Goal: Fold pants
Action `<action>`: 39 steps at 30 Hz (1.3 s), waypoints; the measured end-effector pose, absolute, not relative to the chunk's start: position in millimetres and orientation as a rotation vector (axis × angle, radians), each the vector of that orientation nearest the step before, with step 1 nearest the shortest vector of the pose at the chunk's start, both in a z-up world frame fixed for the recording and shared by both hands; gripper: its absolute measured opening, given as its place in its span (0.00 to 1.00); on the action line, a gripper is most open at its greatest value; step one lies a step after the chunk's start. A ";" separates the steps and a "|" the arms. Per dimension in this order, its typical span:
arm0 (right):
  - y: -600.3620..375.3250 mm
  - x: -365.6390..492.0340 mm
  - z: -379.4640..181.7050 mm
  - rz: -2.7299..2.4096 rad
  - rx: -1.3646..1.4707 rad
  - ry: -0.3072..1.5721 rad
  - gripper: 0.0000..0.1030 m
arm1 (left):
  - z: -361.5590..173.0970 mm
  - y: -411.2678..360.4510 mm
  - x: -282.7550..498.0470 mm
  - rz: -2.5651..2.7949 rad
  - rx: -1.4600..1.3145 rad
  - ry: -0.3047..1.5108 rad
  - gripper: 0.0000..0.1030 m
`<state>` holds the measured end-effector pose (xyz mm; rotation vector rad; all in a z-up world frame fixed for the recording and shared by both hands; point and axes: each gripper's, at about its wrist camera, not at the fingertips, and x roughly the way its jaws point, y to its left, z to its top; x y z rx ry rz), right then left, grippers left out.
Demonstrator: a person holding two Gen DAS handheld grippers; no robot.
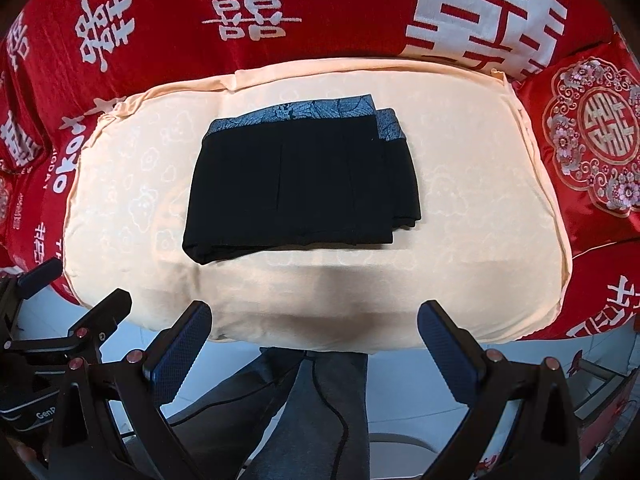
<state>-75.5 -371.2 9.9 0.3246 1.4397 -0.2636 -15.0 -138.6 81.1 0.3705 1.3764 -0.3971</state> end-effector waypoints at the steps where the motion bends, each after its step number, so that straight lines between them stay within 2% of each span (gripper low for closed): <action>1: -371.0 -75.3 10.4 -0.265 0.323 1.439 1.00 | 81.4 -139.0 -15.6 -0.395 0.370 1.375 0.99; 39: -366.7 -82.1 14.4 -0.281 0.313 1.433 1.00 | 85.2 -138.8 -28.6 -0.373 0.379 1.350 0.99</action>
